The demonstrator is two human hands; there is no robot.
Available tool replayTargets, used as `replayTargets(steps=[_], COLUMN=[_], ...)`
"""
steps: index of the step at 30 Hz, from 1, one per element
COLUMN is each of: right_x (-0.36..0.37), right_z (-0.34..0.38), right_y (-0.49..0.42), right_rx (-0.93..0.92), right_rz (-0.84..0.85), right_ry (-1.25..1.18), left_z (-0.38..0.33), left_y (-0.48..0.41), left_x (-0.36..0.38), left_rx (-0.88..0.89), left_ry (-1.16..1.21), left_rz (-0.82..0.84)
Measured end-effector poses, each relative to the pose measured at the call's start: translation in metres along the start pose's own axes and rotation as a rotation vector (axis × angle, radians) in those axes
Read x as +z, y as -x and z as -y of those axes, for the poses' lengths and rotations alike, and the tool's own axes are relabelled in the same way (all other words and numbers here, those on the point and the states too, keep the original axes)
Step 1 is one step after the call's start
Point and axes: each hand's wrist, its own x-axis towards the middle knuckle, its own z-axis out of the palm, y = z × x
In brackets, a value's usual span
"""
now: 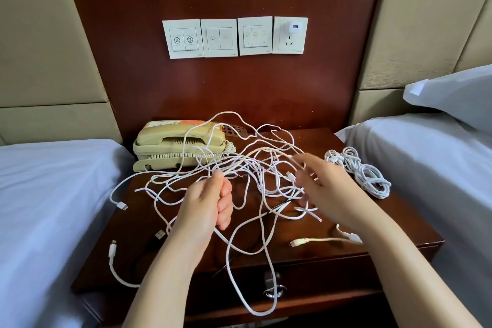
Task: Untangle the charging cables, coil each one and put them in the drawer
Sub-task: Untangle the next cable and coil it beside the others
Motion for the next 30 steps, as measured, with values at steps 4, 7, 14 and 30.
replayTargets(steps=[4, 7, 14, 30], right_x=[0.010, 0.025, 0.039, 0.058], right_z=[0.008, 0.015, 0.016, 0.023], right_y=[0.003, 0.003, -0.001, 0.004], right_rx=[-0.184, -0.301, -0.241, -0.208], right_rz=[-0.121, -0.152, -0.183, 0.230], right_ry=[0.188, 0.131, -0.032, -0.048], left_z=[-0.003, -0.003, -0.004, -0.007], left_y=[0.006, 0.009, 0.012, 0.007], left_x=[0.007, 0.012, 0.015, 0.011], left_rx=[-0.030, -0.059, -0.174, -0.284], left_ry=[-0.053, -0.056, 0.098, 0.609], left_rz=[0.134, 0.170, 0.238, 0.099])
